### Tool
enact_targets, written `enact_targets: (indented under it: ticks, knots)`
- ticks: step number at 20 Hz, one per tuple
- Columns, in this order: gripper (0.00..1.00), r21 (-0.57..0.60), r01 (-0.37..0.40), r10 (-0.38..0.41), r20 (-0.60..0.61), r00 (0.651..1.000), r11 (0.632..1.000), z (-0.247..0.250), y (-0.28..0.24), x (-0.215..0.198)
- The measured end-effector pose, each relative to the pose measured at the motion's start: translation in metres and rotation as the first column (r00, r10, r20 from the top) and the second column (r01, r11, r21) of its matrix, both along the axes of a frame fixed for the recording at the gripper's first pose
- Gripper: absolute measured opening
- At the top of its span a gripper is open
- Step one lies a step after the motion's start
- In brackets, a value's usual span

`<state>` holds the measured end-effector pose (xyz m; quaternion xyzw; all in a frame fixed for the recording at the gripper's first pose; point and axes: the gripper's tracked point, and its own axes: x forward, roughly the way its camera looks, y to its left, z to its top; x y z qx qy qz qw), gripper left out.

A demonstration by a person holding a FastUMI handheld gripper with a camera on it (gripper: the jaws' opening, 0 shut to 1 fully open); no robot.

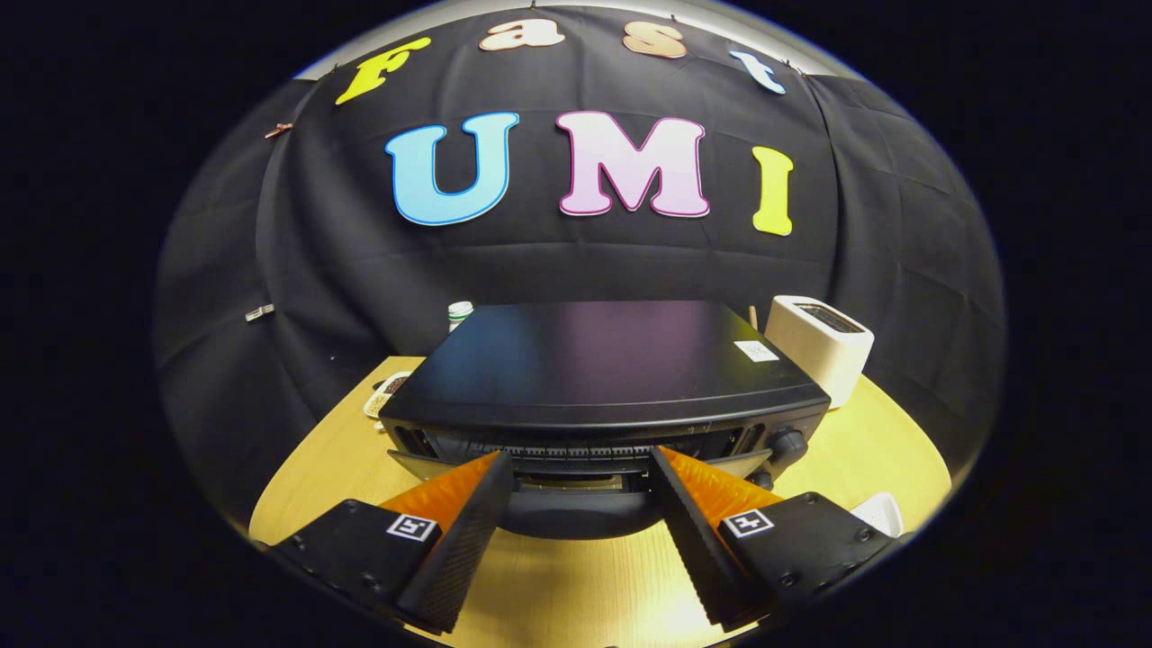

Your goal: Open the toaster oven, put the food inside, and close the toaster oven door.

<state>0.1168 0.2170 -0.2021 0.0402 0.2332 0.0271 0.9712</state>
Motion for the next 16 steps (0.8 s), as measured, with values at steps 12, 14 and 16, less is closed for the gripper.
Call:
enact_targets:
  ticks: [12, 14, 16]
  knots:
    - [0.99, -0.002, -0.023, 0.023, -0.122, 0.992, 1.0, -0.037, -0.002, -0.07]
    - [0.99, -0.027, -0.05, 0.045, -0.177, 0.983, 0.998, -0.055, 0.0, -0.089]
    - [0.98, -0.029, -0.083, 0.072, -0.269, 0.96, 0.996, -0.083, -0.002, -0.109]
